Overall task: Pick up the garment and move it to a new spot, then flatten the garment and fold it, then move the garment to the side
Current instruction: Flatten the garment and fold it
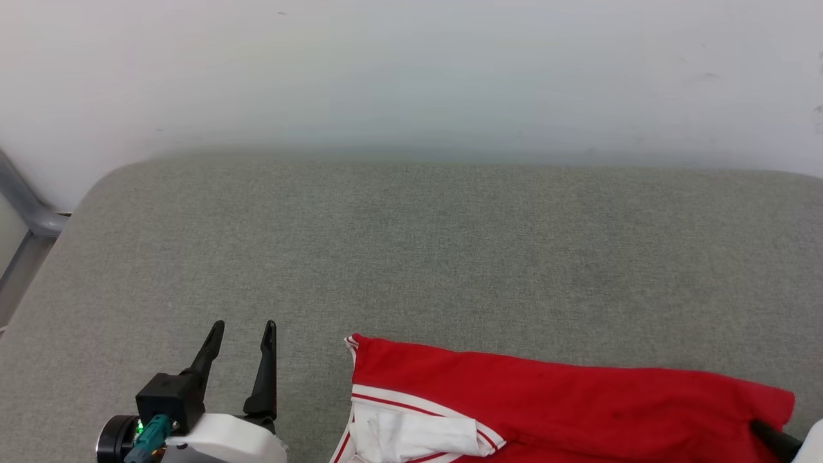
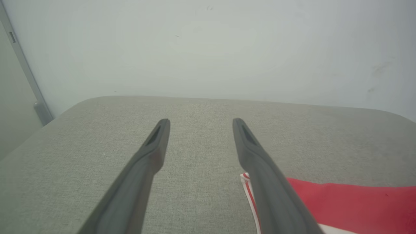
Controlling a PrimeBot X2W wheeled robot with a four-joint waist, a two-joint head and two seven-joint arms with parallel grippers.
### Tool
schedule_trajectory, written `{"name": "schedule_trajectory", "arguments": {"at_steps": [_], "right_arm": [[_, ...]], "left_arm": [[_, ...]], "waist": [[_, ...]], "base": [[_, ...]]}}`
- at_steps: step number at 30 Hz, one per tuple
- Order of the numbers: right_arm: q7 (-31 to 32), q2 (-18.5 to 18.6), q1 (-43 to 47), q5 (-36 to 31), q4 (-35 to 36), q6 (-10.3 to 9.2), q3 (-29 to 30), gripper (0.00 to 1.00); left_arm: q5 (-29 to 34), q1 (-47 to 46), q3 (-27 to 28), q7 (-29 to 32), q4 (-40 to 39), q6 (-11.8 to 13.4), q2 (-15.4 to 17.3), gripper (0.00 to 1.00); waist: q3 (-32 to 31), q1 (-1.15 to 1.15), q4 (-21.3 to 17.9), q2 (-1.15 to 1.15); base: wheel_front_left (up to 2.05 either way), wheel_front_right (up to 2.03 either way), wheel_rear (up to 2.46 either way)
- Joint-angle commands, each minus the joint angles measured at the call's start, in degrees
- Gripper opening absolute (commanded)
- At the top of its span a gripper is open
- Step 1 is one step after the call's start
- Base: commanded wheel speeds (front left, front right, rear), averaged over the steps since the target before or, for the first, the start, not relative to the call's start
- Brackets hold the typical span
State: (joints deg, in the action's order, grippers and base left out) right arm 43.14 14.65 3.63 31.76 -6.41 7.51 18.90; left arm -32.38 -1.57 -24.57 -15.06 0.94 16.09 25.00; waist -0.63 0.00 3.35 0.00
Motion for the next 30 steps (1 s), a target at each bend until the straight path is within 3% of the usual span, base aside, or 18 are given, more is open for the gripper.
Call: {"name": "schedule_trajectory", "arguments": {"at_steps": [1, 7, 13, 16, 19, 30], "right_arm": [[0.6, -1.7, -0.9, 2.4, 0.1, -0.05, 0.6, 0.0], [9.8, -8.9, -3.2, 19.8, 1.2, -0.04, 5.4, 0.0], [17.4, -11.8, -5.1, 36.6, 0.9, -0.04, 5.8, 0.0], [16.3, -11.9, -5.7, 45.4, -1.0, -0.04, 1.4, 0.0], [13.6, -11.8, -5.7, 50.2, -1.4, -0.04, -4.9, 0.0], [2.9, -11.8, -9.5, 54.2, -3.4, -0.04, -25.4, 0.0]], "left_arm": [[0.1, 0.3, 0.0, -0.1, 0.0, -0.2, 0.0, 1.0], [0.2, -0.3, -0.1, -0.1, 0.1, -0.2, 0.2, 1.0], [0.1, -0.7, -0.3, 0.0, 0.2, -0.2, 0.3, 1.0], [0.3, -1.4, -0.7, 0.1, 0.0, -0.4, 0.1, 1.0], [0.5, -2.2, -1.1, 0.3, -0.1, -0.9, -0.1, 1.0], [1.1, -6.1, -1.5, 0.0, 0.8, -2.4, -2.1, 1.0]], "waist": [[0.0, 0.0, -0.1, 0.0], [-0.1, 0.0, 0.3, 0.0], [-0.2, 0.0, 1.3, 0.0], [0.0, 0.0, 2.2, 0.0], [0.8, 0.0, 3.3, 0.0], [6.4, 0.0, 7.7, 0.0]], "base": [[0.0, 0.0, 0.0], [0.0, 0.0, 0.0], [0.0, 0.0, 0.0], [0.0, 0.0, 0.0], [0.0, 0.0, 0.0], [0.0, 0.0, 0.0]]}}
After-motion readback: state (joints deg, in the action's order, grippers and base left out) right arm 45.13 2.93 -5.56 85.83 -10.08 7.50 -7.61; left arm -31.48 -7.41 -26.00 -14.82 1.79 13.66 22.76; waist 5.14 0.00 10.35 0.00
